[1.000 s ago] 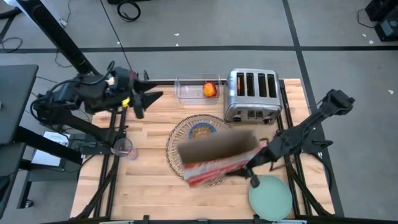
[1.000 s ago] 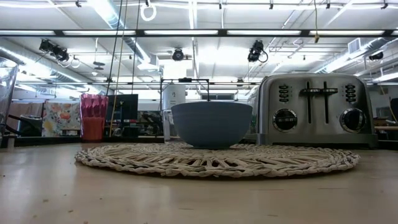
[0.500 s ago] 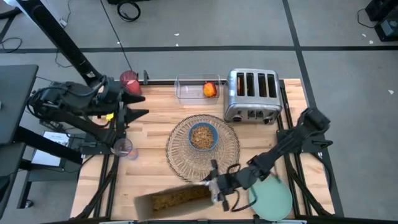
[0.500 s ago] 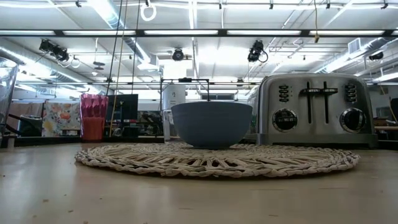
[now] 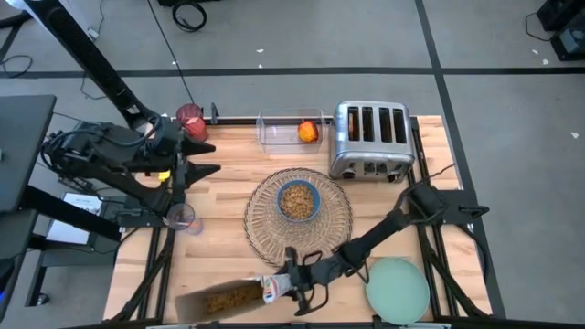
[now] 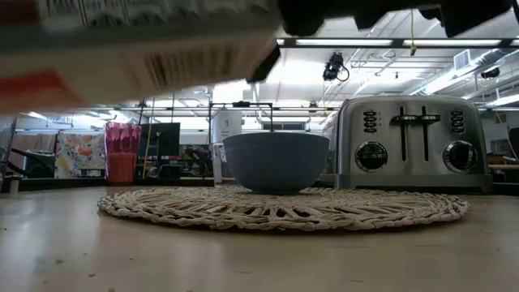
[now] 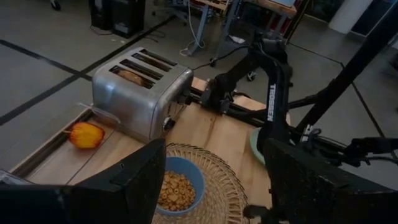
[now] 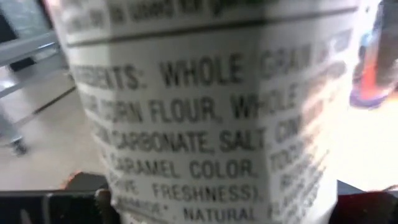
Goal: Arrange a breakfast setting
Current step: Pour the cereal from the cereal box into the blue bowl
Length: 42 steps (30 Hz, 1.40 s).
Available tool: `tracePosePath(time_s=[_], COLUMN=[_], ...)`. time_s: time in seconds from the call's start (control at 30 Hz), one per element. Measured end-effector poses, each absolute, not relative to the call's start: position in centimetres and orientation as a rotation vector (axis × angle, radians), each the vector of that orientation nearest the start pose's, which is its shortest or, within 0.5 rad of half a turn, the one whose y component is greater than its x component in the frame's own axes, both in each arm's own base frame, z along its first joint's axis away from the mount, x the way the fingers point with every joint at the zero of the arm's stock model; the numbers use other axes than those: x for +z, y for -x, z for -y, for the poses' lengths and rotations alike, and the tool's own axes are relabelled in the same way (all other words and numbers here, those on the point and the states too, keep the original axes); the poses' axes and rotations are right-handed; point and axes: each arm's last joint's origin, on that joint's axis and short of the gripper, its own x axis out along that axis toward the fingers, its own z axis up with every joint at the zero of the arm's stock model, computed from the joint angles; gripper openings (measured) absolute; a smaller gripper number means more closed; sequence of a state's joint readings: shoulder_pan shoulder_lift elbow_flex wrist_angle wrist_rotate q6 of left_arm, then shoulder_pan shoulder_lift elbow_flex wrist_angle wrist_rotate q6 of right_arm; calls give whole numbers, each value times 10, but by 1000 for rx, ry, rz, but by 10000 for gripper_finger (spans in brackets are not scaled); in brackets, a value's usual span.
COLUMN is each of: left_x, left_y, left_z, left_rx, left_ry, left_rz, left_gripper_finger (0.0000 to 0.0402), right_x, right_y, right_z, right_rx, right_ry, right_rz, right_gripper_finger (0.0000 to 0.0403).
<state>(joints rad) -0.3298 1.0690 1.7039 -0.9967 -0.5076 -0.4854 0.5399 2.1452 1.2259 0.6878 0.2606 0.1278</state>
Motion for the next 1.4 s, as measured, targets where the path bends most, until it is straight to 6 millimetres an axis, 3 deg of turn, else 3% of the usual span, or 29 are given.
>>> tracePosePath(time_s=[0.23,0.53,0.7,0.9,1.13,1.4], left_x=[492,490,490,490,490,490], left_y=[-142,-147,-148,-148,-148,-148], left_z=[34,36,36,36,36,36], left_rx=[256,261,260,260,257,255], left_ry=[311,302,303,301,283,273], left_rz=[-310,-328,-327,-327,-330,-331], left_gripper_finger=[274,274,274,274,274,274], right_x=[118,112,109,104,136,186], right_y=[-398,-401,-401,-399,-390,-369], right_z=[-232,-229,-225,-224,-220,-210], right_rx=[260,240,234,221,232,279], right_ry=[-48,-53,-47,-48,-40,-13], right_rz=[-284,-321,-347,-410,-480,-596], right_gripper_finger=[203,212,240,300,359,359])
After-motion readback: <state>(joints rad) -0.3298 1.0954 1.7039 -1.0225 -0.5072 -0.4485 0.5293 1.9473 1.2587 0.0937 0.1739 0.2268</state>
